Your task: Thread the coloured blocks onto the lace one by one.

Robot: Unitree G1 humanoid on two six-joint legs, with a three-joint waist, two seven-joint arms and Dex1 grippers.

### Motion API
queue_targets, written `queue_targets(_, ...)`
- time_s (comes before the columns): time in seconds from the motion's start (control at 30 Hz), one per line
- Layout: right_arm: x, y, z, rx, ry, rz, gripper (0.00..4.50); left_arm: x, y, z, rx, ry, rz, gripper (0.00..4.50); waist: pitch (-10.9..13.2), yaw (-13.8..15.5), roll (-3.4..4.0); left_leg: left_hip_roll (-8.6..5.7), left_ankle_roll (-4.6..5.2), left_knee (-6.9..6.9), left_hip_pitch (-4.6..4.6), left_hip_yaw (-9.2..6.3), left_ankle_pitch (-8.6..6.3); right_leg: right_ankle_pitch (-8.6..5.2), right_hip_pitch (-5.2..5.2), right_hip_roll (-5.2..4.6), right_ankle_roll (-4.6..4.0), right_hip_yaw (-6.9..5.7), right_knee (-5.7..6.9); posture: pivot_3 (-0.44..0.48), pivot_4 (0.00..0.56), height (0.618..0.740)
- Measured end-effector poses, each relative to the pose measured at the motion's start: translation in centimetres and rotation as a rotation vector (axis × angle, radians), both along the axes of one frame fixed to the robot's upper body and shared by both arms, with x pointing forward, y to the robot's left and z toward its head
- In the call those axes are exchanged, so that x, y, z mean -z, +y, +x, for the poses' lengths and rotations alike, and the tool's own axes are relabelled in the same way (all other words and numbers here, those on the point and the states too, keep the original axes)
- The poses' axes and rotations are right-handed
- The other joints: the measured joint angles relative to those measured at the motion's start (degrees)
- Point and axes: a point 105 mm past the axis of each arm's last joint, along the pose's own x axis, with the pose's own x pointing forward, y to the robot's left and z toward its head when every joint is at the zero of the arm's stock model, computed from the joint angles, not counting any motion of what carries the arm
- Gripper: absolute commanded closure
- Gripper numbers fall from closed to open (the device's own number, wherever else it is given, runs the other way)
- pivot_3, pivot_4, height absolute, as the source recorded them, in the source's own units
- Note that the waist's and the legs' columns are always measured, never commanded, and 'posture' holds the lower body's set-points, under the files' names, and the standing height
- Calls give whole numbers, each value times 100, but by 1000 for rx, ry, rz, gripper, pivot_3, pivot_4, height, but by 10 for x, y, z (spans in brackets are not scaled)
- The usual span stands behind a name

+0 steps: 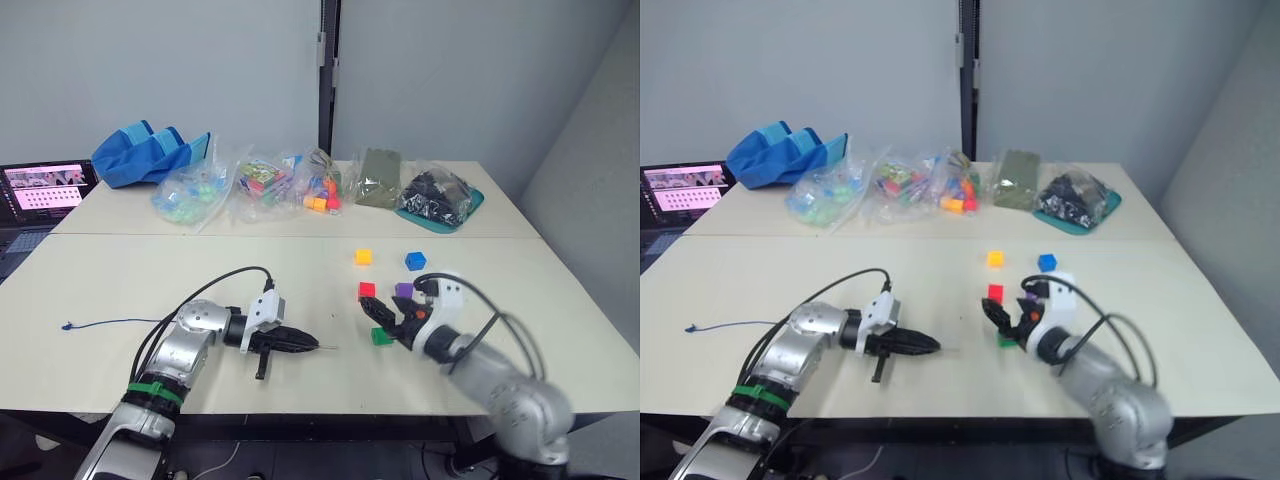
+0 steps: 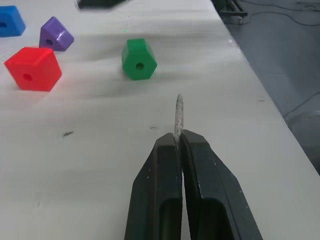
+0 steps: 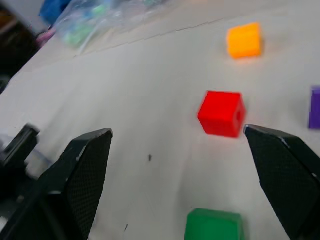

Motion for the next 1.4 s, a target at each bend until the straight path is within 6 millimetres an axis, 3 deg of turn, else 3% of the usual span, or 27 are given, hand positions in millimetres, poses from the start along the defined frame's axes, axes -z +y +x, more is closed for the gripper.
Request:
queue_targets(0.07,-21,-2,-1,-128,-70,-101,11,3,2,-2,-26,3,-7,4500,1,0,1,1,2,0,0,-1,-1,-1,0,1,-1,-2,-2,0,150,740)
queue_targets(0.2,-30,2,-15,-468,-124,-431,11,0,0,-4,-57,-18,-22,4500,6,17,9,1,8,2,-3,2,-5,-1,1,0,1,-2,-17,0,150,740)
queue_targets(0.4,-3,-2,-8,-774,-140,-796,11,-5,-5,-7,-94,-46,-58,4500,7,6,8,1,8,6,-5,4,-6,-1,-2,-1,3,-1,-20,0,150,740)
queue_targets(0.7,40,-7,17,-893,-99,-948,11,-7,-13,-11,-134,-63,-99,4500,7,23,8,0,4,7,-6,4,-3,0,-2,-1,2,-2,-19,0,150,740)
queue_targets(1.03,51,-7,17,-909,-77,-976,3197,-10,-14,-10,-145,-61,-110,4500,7,43,8,0,3,7,-5,4,-3,0,-1,-1,2,-2,-18,0,150,740)
queue_targets(1.4,58,5,-9,-806,23,-818,3229,-4,-21,-8,-101,-50,-74,4500,7,121,8,0,3,11,-3,4,-3,1,0,-1,2,-2,-15,0,150,740)
